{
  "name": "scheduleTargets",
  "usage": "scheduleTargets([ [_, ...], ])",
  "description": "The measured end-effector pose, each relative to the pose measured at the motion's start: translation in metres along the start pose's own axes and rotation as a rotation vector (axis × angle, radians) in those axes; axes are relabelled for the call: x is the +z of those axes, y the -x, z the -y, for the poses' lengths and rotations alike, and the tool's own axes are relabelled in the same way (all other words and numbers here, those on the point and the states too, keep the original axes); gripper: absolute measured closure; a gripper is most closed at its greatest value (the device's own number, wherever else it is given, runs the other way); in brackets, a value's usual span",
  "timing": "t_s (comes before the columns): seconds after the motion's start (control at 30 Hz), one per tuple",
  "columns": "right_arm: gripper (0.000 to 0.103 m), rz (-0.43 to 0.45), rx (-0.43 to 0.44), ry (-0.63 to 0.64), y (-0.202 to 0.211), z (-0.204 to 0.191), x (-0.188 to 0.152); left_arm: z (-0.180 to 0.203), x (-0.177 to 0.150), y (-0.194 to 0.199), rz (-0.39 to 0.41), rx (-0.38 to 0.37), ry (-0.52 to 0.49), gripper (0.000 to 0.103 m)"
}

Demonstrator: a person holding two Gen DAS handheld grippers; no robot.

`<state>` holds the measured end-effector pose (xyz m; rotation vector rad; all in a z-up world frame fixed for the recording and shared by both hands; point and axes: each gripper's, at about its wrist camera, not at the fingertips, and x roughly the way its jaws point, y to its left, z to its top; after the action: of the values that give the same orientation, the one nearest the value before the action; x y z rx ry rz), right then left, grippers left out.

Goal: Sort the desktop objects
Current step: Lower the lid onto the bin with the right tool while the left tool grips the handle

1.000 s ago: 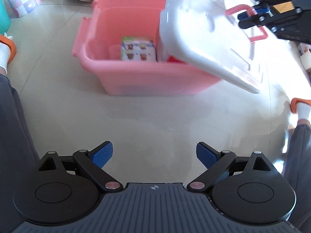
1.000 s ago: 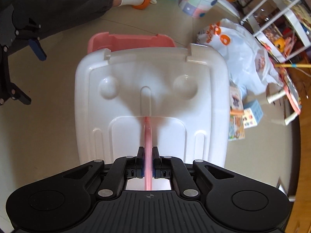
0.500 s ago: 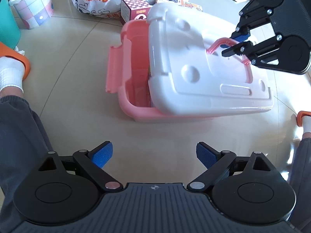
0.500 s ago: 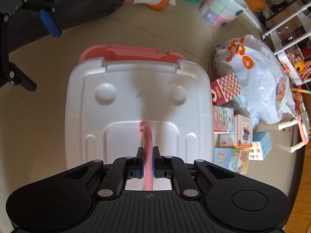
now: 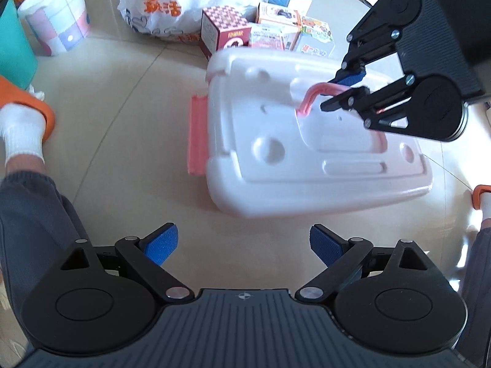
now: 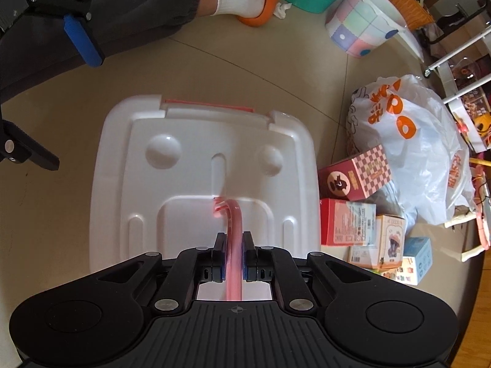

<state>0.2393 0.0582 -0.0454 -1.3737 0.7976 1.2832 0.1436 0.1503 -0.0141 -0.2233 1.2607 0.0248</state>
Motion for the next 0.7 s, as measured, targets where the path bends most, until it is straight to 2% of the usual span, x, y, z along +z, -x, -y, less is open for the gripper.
scheduleTargets([
  [0.27, 0.093, 0.043, 0.007, -0.091, 0.001, 0.008, -0.011, 0.009, 0.030, -0.004, 0.033, 0.000, -0.086, 0.008],
  [0.47, 0.079, 0.046, 0.000, -0.156, 0.010, 0.006, -0.024, 0.022, 0.050, -0.016, 0.034, 0.028, -0.162, 0.008],
  [0.7, 0.075, 0.146, 0.037, -0.380, 0.034, 0.015, -0.068, 0.042, 0.068, -0.024, 0.048, -0.010, -0.247, 0.027],
])
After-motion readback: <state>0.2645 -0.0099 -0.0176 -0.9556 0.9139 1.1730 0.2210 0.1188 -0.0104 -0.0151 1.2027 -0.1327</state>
